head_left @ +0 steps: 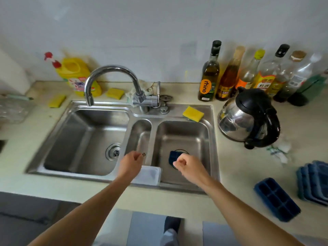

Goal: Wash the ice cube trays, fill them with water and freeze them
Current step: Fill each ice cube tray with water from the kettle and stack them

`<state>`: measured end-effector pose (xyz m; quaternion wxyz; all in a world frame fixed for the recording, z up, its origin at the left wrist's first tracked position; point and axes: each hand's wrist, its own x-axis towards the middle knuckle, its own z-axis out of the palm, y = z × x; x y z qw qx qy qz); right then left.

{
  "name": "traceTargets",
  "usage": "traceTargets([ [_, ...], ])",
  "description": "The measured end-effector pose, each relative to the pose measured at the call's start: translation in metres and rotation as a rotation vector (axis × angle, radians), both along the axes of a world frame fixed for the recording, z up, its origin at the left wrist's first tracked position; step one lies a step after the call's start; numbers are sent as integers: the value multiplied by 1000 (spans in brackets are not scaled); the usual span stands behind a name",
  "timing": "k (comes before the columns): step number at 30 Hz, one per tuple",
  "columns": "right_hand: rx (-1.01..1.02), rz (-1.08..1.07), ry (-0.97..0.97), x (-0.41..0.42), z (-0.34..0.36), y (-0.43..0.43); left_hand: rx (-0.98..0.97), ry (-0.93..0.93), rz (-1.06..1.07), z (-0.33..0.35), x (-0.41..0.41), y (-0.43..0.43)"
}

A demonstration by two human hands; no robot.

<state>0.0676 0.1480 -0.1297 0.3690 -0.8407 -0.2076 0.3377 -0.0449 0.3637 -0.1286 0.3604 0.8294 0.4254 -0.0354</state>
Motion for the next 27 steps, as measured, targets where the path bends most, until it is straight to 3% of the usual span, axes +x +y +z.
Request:
traceTargets([
  [5, -71, 90, 80, -33, -29, 28, 66, 141, -46, -16, -34, 11],
  [12, -142, 116, 148, -50, -46, 52, 27, 130, -51, -25, -56, 14],
  [19, -77, -39, 268, -52, -45, 56, 29, 97, -42, -21, -55, 15],
  [27, 23, -213, 230, -35, -31, 44, -18, 4, -25, -11, -23, 17],
])
